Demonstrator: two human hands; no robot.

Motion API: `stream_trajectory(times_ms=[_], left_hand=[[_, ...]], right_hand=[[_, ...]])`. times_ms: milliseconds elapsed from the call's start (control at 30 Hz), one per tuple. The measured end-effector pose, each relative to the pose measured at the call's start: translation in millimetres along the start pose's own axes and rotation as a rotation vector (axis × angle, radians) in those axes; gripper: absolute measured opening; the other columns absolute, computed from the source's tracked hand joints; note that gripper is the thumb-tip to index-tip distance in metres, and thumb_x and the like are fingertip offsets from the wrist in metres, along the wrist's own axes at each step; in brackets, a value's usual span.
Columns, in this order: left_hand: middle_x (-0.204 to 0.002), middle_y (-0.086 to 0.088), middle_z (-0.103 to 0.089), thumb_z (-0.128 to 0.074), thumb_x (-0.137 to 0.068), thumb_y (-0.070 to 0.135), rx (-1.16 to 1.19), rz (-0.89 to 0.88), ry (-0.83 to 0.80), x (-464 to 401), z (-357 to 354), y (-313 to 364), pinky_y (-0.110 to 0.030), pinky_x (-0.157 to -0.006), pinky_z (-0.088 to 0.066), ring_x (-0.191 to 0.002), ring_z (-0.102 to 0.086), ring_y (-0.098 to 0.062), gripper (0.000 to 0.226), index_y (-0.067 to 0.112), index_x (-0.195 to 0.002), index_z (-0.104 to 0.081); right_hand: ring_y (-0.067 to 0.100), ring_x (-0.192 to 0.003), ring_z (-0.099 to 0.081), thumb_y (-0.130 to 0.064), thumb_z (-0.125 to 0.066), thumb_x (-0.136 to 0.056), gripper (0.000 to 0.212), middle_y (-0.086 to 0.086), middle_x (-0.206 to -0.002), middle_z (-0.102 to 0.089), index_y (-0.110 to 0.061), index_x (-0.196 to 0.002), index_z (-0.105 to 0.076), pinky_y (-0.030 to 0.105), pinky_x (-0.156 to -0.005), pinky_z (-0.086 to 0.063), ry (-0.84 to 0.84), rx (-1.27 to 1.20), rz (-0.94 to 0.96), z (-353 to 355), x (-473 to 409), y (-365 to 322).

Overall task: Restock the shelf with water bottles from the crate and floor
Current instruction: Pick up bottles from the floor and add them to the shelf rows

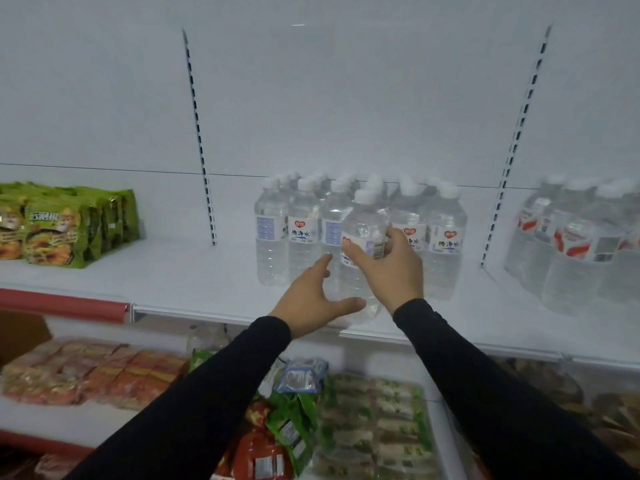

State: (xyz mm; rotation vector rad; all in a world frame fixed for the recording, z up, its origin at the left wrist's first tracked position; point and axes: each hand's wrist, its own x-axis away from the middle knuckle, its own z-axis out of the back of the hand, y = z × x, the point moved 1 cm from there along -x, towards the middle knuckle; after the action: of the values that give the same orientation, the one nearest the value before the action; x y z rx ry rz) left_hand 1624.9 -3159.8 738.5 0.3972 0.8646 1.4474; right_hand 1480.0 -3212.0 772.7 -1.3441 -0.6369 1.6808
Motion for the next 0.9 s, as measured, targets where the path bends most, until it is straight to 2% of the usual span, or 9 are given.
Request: stream_trajectory(times_ms=[67,167,233,333,467,533,633,733,900], left_hand=[[-0.142,-0.001,-0.046,-0.076,-0.076,0.052,0.062,0.01,0.052,-0.7,-8.0,4.8,-0.024,-0.094,-0.038,-0.127,-0.046,-0.015,0.102,0.025,-0.154,-0.015],[-0.125,0.002,-0.058,-0.075,-0.08,0.043,0.099,0.015,0.147,-1.1,-13.3,5.1,-0.021,-0.077,-0.042,-0.109,-0.056,-0.016,0.078,0.022,-0.142,-0.032],[-0.117,0.006,-0.062,-0.076,-0.079,0.04,0.1,-0.003,0.184,-0.3,-11.2,4.1,-0.016,-0.07,-0.043,-0.101,-0.061,-0.014,0.066,0.023,-0.132,-0.04],[-0.122,0.002,-0.063,-0.076,-0.079,0.036,0.039,-0.004,0.219,2.5,2.9,-1.7,-0.023,-0.078,-0.046,-0.103,-0.062,-0.016,0.065,0.021,-0.131,-0.041],[-0.125,-0.003,-0.062,-0.076,-0.081,0.035,-0.006,0.087,0.302,11.6,33.8,-23.0,-0.024,-0.08,-0.043,-0.104,-0.06,-0.02,0.063,0.017,-0.13,-0.041],[-0.125,-0.005,-0.062,-0.075,-0.082,0.035,-0.04,0.139,0.352,16.6,48.7,-36.7,-0.025,-0.078,-0.042,-0.104,-0.059,-0.022,0.064,0.015,-0.132,-0.041],[-0.126,-0.006,-0.06,-0.074,-0.082,0.034,-0.057,0.185,0.425,21.3,65.0,-51.2,-0.028,-0.08,-0.042,-0.106,-0.057,-0.023,0.065,0.014,-0.133,-0.04],[-0.127,-0.006,-0.06,-0.075,-0.082,0.033,-0.045,0.194,0.458,21.2,69.2,-57.0,-0.028,-0.083,-0.043,-0.112,-0.057,-0.025,0.066,0.014,-0.134,-0.039],[-0.126,-0.005,-0.06,-0.075,-0.082,0.033,-0.035,0.183,0.496,17.0,61.3,-55.6,-0.03,-0.084,-0.046,-0.11,-0.058,-0.025,0.067,0.015,-0.134,-0.039]], right_hand=[[-0.001,-0.086,-0.065,-0.054,-0.079,-0.075,0.056,-0.014,-0.097,-0.069,-0.027,-0.117,-0.055,0.018,-0.073,-0.051,-0.069,-0.038,0.0,-8.7,-0.5,-3.4],[0.003,-0.098,-0.064,-0.06,-0.071,-0.079,0.065,-0.01,-0.112,-0.066,-0.024,-0.129,-0.053,0.016,-0.079,-0.047,-0.169,-0.073,-0.008,-7.1,-2.1,-1.3],[0.004,-0.1,-0.061,-0.058,-0.061,-0.088,0.062,-0.007,-0.119,-0.062,-0.021,-0.136,-0.051,0.016,-0.082,-0.044,-0.221,-0.061,-0.017,1.2,-2.2,5.6],[0.011,-0.106,-0.059,-0.052,-0.052,-0.096,0.053,0.002,-0.128,-0.062,-0.016,-0.134,-0.054,0.023,-0.089,-0.043,-0.301,0.193,0.017,11.2,1.6,30.5],[0.024,-0.134,-0.043,-0.06,-0.041,-0.096,0.066,0.01,-0.146,-0.046,-0.015,-0.143,-0.046,0.032,-0.109,-0.033,-0.5,0.536,0.004,11.1,12.6,63.6],[0.029,-0.14,-0.035,-0.066,-0.031,-0.096,0.075,0.015,-0.152,-0.037,-0.012,-0.148,-0.039,0.037,-0.114,-0.029,-0.592,0.679,-0.033,6.6,17.6,69.9],[0.032,-0.145,-0.025,-0.069,-0.02,-0.095,0.079,0.017,-0.158,-0.026,-0.015,-0.151,-0.033,0.041,-0.117,-0.023,-0.64,0.89,-0.015,-1.1,23.5,72.9],[0.031,-0.146,-0.02,-0.069,-0.017,-0.096,0.078,0.015,-0.16,-0.021,-0.017,-0.153,-0.028,0.042,-0.118,-0.019,-0.638,0.963,0.012,-4.6,25.4,73.0],[0.032,-0.141,-0.028,-0.068,-0.018,-0.096,0.075,0.015,-0.155,-0.03,-0.017,-0.149,-0.035,0.042,-0.115,-0.024,-0.601,0.991,0.055,-6.6,26.8,77.3]])
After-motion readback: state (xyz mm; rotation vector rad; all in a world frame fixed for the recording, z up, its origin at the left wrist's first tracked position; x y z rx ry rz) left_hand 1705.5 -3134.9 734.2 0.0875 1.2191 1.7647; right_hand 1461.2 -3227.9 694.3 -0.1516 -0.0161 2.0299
